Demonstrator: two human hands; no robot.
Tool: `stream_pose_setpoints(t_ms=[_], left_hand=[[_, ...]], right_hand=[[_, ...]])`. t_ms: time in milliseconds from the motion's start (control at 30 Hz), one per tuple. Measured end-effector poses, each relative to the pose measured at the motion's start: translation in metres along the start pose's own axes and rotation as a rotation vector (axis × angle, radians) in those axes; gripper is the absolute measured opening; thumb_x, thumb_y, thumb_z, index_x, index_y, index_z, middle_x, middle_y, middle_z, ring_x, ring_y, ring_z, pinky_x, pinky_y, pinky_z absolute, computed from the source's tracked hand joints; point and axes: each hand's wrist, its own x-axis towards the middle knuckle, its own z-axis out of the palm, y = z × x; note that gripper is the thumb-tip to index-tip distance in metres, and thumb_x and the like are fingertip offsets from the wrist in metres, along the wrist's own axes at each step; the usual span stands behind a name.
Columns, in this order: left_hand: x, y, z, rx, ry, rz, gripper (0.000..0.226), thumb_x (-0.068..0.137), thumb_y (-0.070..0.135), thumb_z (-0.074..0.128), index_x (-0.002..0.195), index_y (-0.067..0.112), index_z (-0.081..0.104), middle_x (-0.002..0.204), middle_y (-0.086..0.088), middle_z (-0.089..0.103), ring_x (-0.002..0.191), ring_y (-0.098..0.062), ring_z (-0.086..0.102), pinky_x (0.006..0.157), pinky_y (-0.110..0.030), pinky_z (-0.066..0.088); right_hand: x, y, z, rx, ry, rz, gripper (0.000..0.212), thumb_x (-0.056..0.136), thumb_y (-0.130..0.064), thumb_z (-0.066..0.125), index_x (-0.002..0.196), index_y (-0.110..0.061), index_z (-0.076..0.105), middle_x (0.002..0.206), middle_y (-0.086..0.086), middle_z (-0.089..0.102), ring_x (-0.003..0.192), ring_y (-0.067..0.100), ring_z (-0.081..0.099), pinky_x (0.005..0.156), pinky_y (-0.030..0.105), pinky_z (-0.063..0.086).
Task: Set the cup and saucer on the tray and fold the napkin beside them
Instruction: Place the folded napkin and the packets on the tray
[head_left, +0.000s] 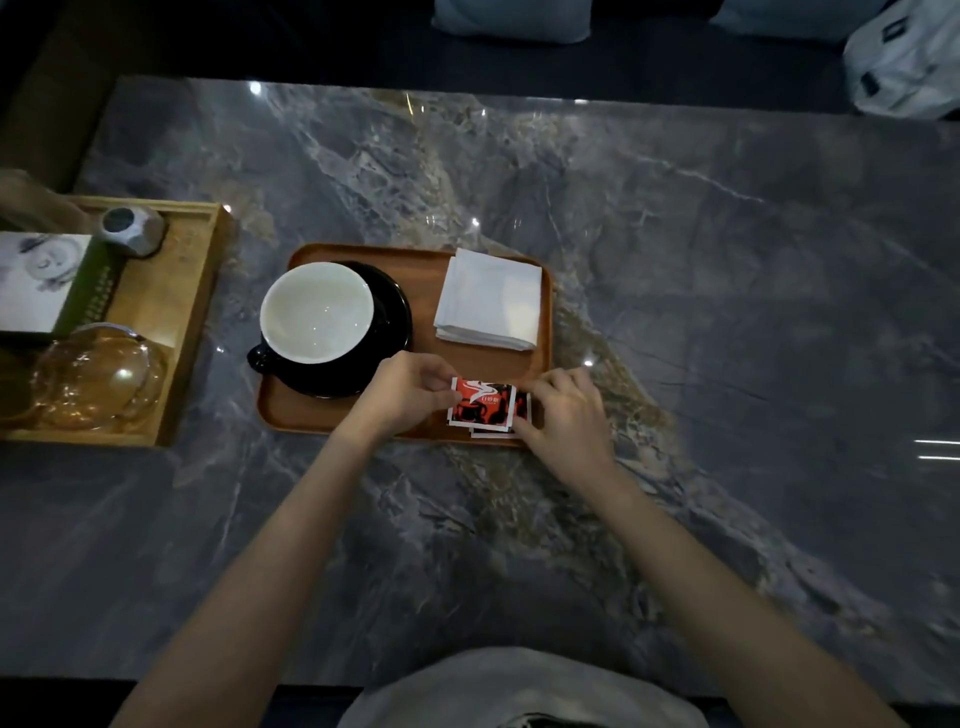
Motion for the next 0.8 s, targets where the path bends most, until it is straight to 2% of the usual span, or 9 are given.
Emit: stream_pose_setpoints(t_ms=[133, 267, 400, 533, 800], left_hand=[[0.003, 0.004, 0.007, 0.011, -0.024, 0.004, 0.024, 0.078, 0.016, 0.071, 0.1, 0.007, 0.066, 0.085, -0.002, 0.064, 0.081, -0.011, 0.058, 0.067, -0.016, 0.043], [0.003, 0.009, 0.018, 0.044, -0.019, -0.008, 0.026, 0.077, 0.014, 0.07, 0.102, 0.009, 0.066, 0.09, -0.01, 0.071, 0.083, -0.019, 0.065, 0.079, -0.026, 0.048], [-0.002, 0.011, 0.025, 0.125, 0.043, 0.009, 0.028, 0.076, 0.018, 0.07, 0.104, 0.016, 0.067, 0.09, -0.01, 0.072, 0.084, -0.022, 0.066, 0.079, -0.031, 0.051], [-0.004, 0.01, 0.027, 0.177, 0.056, 0.0, 0.029, 0.078, 0.025, 0.068, 0.107, 0.023, 0.066, 0.093, -0.004, 0.072, 0.088, -0.022, 0.065, 0.078, -0.035, 0.053], [-0.001, 0.011, 0.033, 0.256, 0.13, 0.052, 0.026, 0.079, 0.024, 0.067, 0.104, 0.019, 0.068, 0.099, -0.01, 0.06, 0.092, -0.026, 0.059, 0.076, -0.036, 0.048]], right_hand=[[0.0, -0.001, -0.008, 0.05, -0.071, 0.007, 0.052, 0.078, -0.016, 0.062, 0.129, -0.013, 0.05, 0.118, 0.006, 0.061, 0.11, 0.024, 0.043, 0.098, 0.04, 0.038], [0.003, 0.0, -0.014, 0.084, -0.09, 0.002, 0.049, 0.081, -0.02, 0.058, 0.129, -0.015, 0.05, 0.118, 0.005, 0.062, 0.11, 0.022, 0.043, 0.096, 0.038, 0.035], [0.005, 0.002, -0.015, -0.02, -0.126, -0.07, 0.043, 0.082, -0.03, 0.06, 0.122, -0.016, 0.057, 0.112, 0.007, 0.061, 0.11, 0.024, 0.042, 0.093, 0.038, 0.035], [0.005, 0.003, -0.014, -0.082, -0.122, -0.105, 0.042, 0.084, -0.033, 0.06, 0.123, -0.016, 0.056, 0.115, 0.006, 0.058, 0.111, 0.025, 0.041, 0.092, 0.038, 0.036], [0.001, 0.0, -0.008, -0.091, -0.066, -0.084, 0.041, 0.083, -0.028, 0.061, 0.12, -0.011, 0.056, 0.117, 0.008, 0.059, 0.111, 0.027, 0.044, 0.092, 0.04, 0.039]])
